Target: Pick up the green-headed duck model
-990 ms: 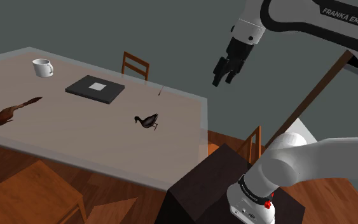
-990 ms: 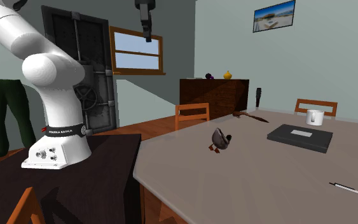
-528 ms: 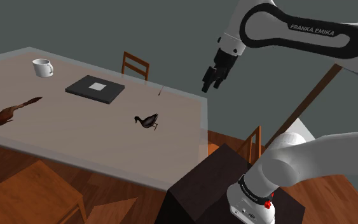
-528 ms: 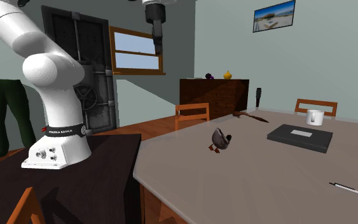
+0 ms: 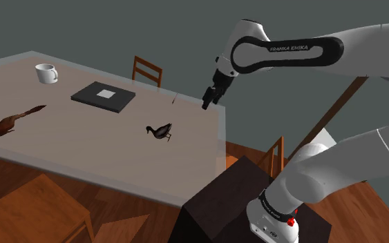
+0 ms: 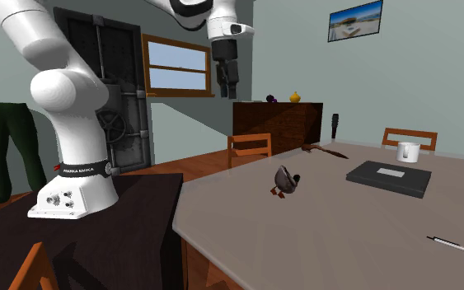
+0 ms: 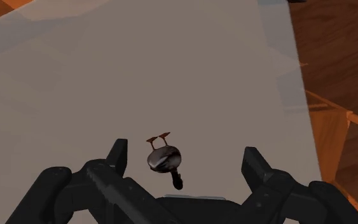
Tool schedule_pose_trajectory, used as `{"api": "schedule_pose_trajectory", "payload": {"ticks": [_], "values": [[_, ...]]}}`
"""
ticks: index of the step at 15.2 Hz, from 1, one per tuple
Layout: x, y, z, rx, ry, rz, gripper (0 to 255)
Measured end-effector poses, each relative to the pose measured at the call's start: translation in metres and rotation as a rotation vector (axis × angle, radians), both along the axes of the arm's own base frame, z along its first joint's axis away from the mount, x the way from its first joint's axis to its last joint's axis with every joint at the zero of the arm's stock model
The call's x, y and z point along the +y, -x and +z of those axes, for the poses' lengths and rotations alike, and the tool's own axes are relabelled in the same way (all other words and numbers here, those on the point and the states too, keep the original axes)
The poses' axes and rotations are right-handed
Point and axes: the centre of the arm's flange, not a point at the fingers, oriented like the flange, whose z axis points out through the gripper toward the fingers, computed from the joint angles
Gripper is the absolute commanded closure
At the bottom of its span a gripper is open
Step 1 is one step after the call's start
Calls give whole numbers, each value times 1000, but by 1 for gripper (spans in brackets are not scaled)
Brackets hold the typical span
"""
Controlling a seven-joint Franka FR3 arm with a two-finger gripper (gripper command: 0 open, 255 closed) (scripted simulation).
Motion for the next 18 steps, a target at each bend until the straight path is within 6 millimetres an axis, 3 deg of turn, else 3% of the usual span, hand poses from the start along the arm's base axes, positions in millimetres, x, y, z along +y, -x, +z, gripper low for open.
{"api": "schedule_pose_trajectory", "payload": {"ticks": [9, 18], "values": [[3, -70, -87, -47, -20, 134, 0], [20, -146, -172, -95, -39, 268, 0]]}}
